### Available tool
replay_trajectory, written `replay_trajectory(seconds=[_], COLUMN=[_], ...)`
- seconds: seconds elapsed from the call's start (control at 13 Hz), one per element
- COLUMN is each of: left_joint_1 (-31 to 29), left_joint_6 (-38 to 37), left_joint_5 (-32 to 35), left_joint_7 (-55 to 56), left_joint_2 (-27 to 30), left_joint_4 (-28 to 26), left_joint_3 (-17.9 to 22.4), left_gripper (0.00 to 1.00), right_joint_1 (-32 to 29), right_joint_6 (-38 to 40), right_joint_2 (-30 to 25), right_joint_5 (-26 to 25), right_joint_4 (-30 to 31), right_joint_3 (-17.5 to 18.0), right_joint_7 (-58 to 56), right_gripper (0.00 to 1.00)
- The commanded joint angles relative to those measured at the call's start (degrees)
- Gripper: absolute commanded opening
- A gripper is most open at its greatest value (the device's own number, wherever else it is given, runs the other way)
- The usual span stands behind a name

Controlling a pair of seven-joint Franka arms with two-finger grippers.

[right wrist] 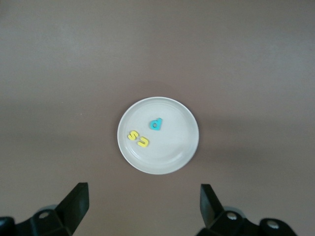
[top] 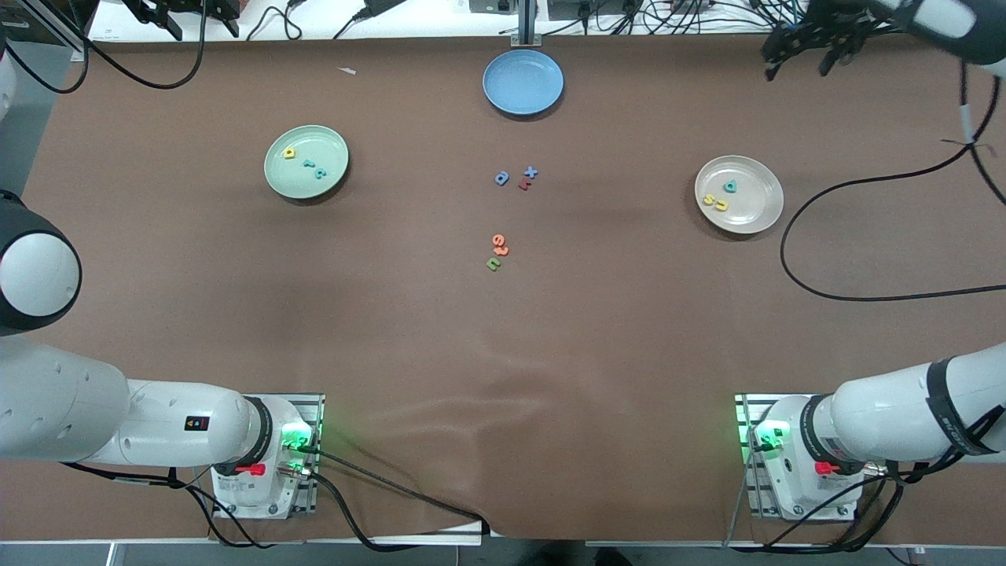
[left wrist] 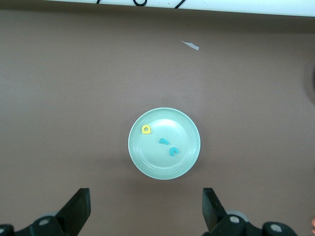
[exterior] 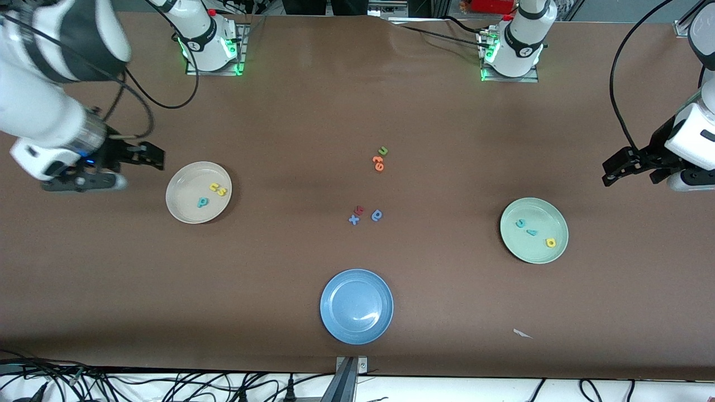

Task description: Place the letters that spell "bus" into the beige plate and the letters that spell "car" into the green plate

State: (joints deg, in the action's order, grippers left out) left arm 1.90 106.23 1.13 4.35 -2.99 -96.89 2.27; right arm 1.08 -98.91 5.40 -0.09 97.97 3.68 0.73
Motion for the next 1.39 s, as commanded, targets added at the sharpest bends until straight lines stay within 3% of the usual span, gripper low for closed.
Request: replay_trajectory(seconds=[0.0,0.31,1.31], left_joint_1=[0.21,0.21,0.21], left_joint_6=[-0.94,-0.94,-0.94], left_joint_5=[-1.31,-1.3,-1.31], left_joint_7=[-0.13,-0.13,-0.13], left_joint_2=[-0.44,-0.44,-0.44], left_joint_4=[1.09,1.09,1.09], left_joint_3=[0.2,0.2,0.2], left_gripper=[1.0,1.0,1.0], right_joint_1=[1.56,0.77,0.59], right_joint_6=[5.73,8.82,12.43], right_joint_2=[-0.57,0.92,0.49], right_joint_5=[2.29,1.32,-0.88], right_joint_4=[-4.43,-10.42,-12.98], right_joint_3=[-3.77,-4.29,-4.3], right_joint_7=[-3.62,-3.89,-3.28], right_gripper=[1.0,1.0,1.0])
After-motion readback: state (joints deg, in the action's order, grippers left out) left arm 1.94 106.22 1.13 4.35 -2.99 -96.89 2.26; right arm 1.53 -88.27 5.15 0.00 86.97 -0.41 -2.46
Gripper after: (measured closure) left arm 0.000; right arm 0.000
